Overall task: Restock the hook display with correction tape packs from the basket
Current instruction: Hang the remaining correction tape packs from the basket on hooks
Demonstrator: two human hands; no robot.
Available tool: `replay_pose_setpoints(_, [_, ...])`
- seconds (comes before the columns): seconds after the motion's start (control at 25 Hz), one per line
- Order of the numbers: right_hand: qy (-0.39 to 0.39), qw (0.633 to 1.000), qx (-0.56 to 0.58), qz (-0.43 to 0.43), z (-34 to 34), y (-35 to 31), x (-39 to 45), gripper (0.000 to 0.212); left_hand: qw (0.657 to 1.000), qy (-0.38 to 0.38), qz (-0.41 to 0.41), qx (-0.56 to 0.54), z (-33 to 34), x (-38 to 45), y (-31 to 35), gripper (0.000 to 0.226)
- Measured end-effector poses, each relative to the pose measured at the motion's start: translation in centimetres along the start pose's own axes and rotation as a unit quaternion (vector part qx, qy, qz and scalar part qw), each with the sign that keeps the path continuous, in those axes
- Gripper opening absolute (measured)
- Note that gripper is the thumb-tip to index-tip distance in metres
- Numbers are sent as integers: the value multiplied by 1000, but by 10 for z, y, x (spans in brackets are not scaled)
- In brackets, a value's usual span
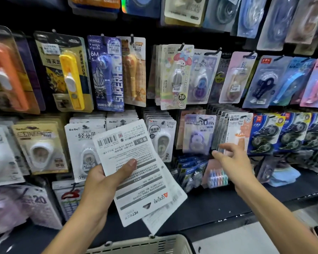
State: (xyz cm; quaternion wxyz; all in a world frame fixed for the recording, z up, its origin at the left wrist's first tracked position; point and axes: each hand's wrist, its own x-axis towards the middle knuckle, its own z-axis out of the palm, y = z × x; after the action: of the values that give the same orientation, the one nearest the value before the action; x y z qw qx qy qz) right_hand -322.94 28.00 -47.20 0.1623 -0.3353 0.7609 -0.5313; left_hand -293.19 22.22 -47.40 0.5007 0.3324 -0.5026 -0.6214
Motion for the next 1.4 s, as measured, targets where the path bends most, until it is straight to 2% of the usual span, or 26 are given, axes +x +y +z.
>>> replay_pose_setpoints(0.04, [-82,996,37,-15,5,-3,-7,39,1000,-7,6,-2,0,0,0,39])
replay_pose_setpoints(0.08, [-209,973,99,-9,11,-5,-17,45,1000,-17,9,-7,-1,-1,-2,41])
replay_pose_setpoints(0.12, [-339,930,141,11,18,-7,-27,49,999,-27,6,-17,-2,0,-4,45])
replay_pose_setpoints(0.16, [-436,888,146,18,25,-8,-36,48,999,-33,-3,-33,-3,2,-6,51])
replay_pose_setpoints(0.2, [-487,863,135,6,31,-8,-43,39,998,-34,-19,-54,-3,3,-8,58])
replay_pose_setpoints(0.24, [-484,867,118,-13,36,-10,-48,28,996,-29,-37,-76,-4,5,-8,64])
replay_pose_setpoints(0.28, [-441,890,107,-32,39,-12,-49,20,994,-18,-53,-95,-4,6,-8,69])
replay_pose_setpoints(0.36, [-303,946,104,-44,39,-15,-45,15,990,-3,-71,-120,-6,8,-4,51])
replay_pose_setpoints(0.44, [-150,980,97,-88,34,-17,-41,18,985,12,-105,-134,-9,8,-1,30])
replay_pose_setpoints(0.52, [10,984,45,-173,26,-17,-38,25,984,27,-125,-127,-13,9,-1,29])
replay_pose_setpoints(0.6, [177,956,-59,-228,12,-18,-30,42,988,33,-117,-93,-13,9,-3,23])
replay_pose_setpoints(0.64, [234,933,-130,-242,5,-18,-27,53,991,35,-104,-76,-12,9,-5,19])
replay_pose_setpoints(0.68, [252,907,-225,-251,-1,-18,-24,64,993,41,-89,-63,-9,8,-5,17])
replay_pose_setpoints(0.76, [187,856,-416,-244,-2,-16,-25,78,995,56,-70,-49,-5,8,-5,19])
replay_pose_setpoints(0.8, [143,838,-473,-232,1,-13,-27,79,995,60,-66,-41,-4,8,-6,20])
replay_pose_setpoints(0.92, [94,807,-543,-212,16,-2,-31,79,996,61,-62,-28,-3,9,-9,23])
replay_pose_setpoints(1.08, [72,797,-564,-202,31,1,-30,84,996,71,-55,-11,-2,8,-7,20])
replay_pose_setpoints(1.16, [48,807,-553,-201,31,2,-28,85,997,59,-42,7,-1,9,-7,16])
replay_pose_setpoints(1.24, [-10,814,-539,-217,30,-1,-29,81,996,35,27,79,-2,8,-9,21])
replay_pose_setpoints(1.28, [-55,851,-479,-207,30,-3,-32,72,981,14,100,165,-3,7,-9,32])
replay_pose_setpoints(1.32, [-119,930,-316,-146,30,-8,-37,66,942,-11,192,275,-5,5,-10,45])
replay_pose_setpoints(1.36, [-214,974,-69,-40,32,-15,-42,66,877,-35,286,384,-7,6,-11,61])
replay_pose_setpoints(1.4, [-328,933,128,72,36,-19,-49,64,801,-62,366,469,-9,8,-15,75])
